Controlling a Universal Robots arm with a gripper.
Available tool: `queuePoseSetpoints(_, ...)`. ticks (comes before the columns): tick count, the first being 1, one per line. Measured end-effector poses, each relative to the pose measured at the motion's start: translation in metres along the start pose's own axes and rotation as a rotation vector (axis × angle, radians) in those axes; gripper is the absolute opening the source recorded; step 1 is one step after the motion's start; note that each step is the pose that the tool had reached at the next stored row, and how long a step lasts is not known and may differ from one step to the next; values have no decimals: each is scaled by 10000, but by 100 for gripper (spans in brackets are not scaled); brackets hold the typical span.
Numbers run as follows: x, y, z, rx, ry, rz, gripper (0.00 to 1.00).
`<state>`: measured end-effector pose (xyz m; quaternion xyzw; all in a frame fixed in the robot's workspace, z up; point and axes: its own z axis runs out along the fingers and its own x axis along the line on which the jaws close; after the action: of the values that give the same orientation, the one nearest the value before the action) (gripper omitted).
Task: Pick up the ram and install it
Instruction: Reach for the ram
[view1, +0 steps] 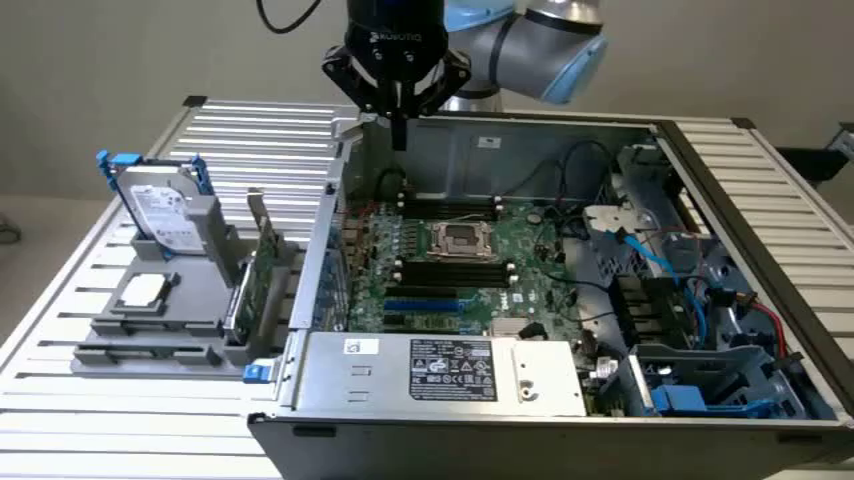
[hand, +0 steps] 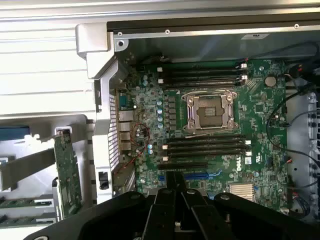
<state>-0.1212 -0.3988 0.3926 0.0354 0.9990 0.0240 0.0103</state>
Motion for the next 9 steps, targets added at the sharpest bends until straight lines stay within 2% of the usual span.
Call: queuePoseSetpoints(9,0,0,0,0,0,0,11)
